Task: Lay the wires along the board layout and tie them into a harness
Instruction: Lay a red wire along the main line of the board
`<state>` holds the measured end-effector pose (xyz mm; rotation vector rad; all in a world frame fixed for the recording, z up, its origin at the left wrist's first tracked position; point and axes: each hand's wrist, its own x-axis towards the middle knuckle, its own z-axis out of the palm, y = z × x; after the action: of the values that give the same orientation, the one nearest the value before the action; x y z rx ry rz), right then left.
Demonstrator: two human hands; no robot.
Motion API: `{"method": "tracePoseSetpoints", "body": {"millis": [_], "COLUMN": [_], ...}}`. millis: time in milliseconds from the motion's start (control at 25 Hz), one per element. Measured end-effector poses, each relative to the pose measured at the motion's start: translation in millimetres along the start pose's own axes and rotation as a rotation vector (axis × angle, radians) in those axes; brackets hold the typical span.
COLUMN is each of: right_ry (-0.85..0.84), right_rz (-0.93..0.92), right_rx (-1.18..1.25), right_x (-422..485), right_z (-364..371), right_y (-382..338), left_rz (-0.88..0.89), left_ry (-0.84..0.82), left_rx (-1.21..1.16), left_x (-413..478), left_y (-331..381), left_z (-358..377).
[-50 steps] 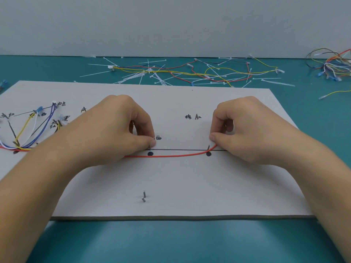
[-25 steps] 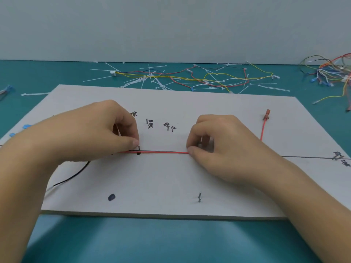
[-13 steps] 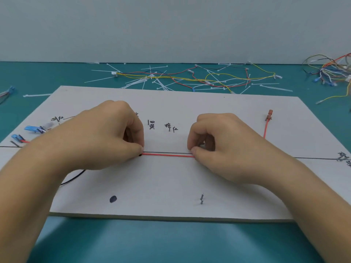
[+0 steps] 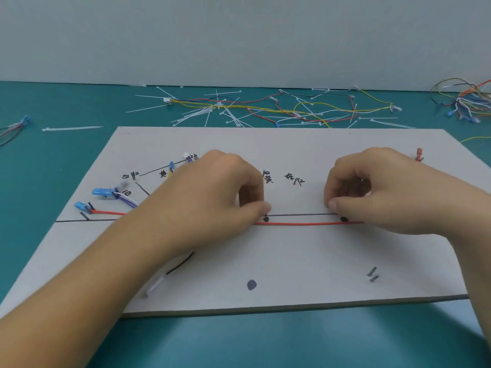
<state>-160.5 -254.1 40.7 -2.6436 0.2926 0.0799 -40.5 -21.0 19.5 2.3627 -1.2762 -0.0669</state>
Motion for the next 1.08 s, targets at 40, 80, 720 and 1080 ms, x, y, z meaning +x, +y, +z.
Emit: {"method": "tracePoseSetpoints", "body": {"millis": [40, 80, 720, 1080], "right_ry": [0.025, 0.065, 0.051, 0.044], "right_rz": [-0.01, -0.023, 0.222, 0.247], "right_rx": [0.01, 0.022, -0.074, -0.165], "right_x": [1, 2, 3, 6], "right_z": [2, 6, 6, 10], "right_y": [-2, -3, -8, -7], "left_rz": [-0.02, -0.044, -0.254, -0.267], "left_ry": [0.016, 0.028, 0.04, 0.09], "left_rx": [-0.03, -0.044, -0.039, 0.072], "left_x": [0, 0, 5, 5], "left_y": [-4, -10, -49, -46], "left_z": [-5, -10, -24, -21]}}
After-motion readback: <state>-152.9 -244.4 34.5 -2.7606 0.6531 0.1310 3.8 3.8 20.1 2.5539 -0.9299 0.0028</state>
